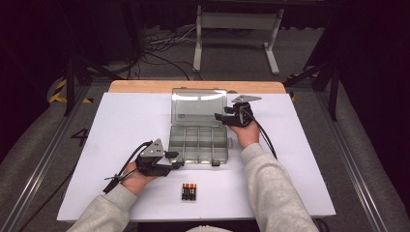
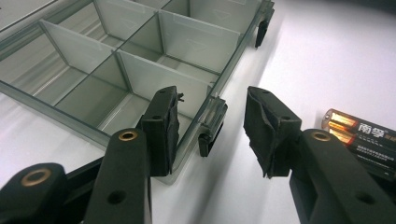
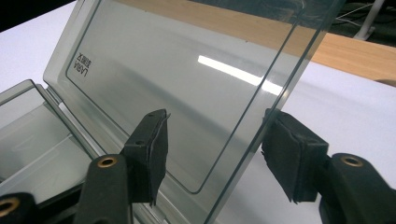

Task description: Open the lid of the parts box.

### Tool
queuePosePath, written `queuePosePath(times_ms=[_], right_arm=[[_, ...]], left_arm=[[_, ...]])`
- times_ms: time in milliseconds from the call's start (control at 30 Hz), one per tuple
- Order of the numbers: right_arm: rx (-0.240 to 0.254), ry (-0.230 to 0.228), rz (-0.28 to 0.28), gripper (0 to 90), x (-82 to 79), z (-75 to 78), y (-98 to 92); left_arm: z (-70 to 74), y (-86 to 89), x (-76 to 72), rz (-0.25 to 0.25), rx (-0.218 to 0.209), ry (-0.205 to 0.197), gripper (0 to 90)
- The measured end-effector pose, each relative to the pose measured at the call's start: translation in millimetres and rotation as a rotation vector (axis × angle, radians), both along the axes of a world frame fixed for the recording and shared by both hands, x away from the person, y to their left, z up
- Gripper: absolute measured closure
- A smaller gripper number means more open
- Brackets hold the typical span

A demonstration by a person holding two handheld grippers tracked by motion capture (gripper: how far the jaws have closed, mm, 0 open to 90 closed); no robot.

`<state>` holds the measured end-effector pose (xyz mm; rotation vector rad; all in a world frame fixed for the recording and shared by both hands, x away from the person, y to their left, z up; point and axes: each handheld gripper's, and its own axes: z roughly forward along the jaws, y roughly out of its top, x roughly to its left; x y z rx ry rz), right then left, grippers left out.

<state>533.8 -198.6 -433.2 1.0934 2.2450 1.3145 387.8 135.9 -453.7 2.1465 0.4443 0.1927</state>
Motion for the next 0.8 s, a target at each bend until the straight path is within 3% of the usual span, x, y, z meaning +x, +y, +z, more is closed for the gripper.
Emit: queuePosePath(times_ms=[200, 500, 800], right_arm=[[-0.008, 0.044, 0.005, 39.8, 1.2, -7.4, 0.7], [0.026, 0.100, 0.002, 35.4, 4.6, -13.1, -3.1], [0.016, 0.122, 0.002, 32.9, 5.4, -15.1, -4.9]], left_arm=[[-0.3, -0.1, -0.1, -0.002, 0.002, -0.004, 54.7], [-0.4, 0.1, -0.2, -0.006, 0.000, -0.002, 53.5], [-0.7, 1.1, 0.8, -0.009, -0.004, 0.004, 52.6]])
